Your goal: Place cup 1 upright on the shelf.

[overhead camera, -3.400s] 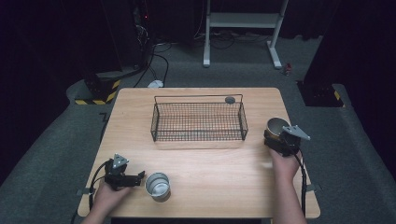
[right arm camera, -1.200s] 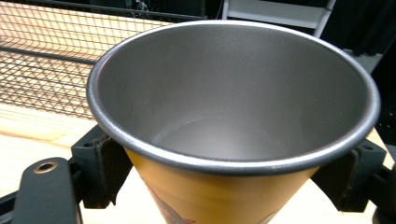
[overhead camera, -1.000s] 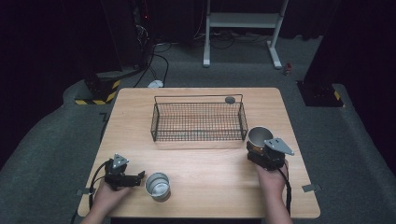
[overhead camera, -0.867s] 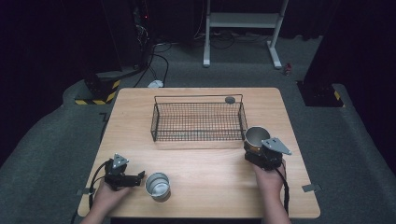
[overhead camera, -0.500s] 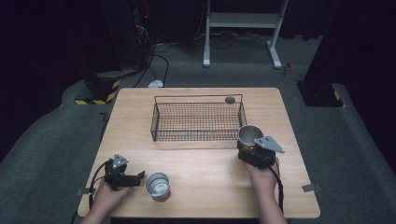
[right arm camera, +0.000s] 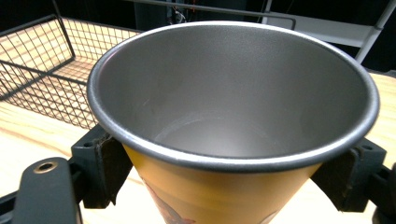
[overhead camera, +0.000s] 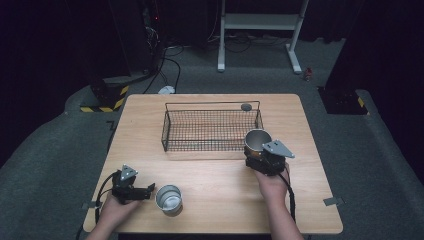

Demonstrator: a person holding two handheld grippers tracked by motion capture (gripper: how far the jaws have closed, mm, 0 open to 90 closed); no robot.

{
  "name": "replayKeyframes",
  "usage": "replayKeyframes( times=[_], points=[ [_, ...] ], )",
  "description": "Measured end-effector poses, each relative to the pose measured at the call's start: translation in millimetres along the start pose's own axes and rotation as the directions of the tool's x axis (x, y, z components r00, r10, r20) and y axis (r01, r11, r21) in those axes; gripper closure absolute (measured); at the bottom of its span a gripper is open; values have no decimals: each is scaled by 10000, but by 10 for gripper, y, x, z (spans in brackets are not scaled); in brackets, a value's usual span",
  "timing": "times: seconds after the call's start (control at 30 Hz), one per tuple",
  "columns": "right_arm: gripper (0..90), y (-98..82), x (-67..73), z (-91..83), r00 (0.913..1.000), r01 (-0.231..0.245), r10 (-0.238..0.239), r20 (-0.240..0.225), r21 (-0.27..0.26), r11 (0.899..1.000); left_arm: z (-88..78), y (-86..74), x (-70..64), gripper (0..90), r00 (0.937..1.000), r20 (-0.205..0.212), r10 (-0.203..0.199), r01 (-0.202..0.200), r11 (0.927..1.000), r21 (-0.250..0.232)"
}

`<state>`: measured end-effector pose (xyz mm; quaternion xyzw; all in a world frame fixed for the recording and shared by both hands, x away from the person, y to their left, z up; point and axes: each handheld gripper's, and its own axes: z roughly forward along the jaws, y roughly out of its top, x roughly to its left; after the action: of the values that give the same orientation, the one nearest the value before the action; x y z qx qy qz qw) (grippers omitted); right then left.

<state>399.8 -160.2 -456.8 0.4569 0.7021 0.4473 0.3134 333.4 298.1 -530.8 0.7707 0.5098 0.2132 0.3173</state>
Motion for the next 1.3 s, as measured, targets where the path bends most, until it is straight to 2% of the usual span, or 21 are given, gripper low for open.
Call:
replayKeyframes(
  times=[0.57, 0.77, 0.9, 1.07, 1.3],
  points=[
    [160, 291, 54, 77, 9998, -138, 132, -154, -435, 9990, 0, 0, 3, 2, 10000, -16, 47, -47, 10000, -7],
    [160, 400, 71, 126, 9999, 53, -61, -136, -536, 9985, -1, 1, 4, 2, 10000, -2, 57, -57, 10000, 11],
    [161, 457, 78, 165, 9999, -30, 19, -159, -658, 9978, -1, 1, 5, 2, 10000, -10, 71, -71, 10000, 12],
    [160, 504, 86, 226, 9997, -182, 173, -151, -622, 9979, -2, 1, 6, 2, 10000, -7, 75, -75, 10000, 16],
    [161, 609, 87, 302, 9999, -123, 119, -74, -625, 9980, -2, 1, 6, 2, 10000, -7, 77, -77, 10000, 13]
  ],
)
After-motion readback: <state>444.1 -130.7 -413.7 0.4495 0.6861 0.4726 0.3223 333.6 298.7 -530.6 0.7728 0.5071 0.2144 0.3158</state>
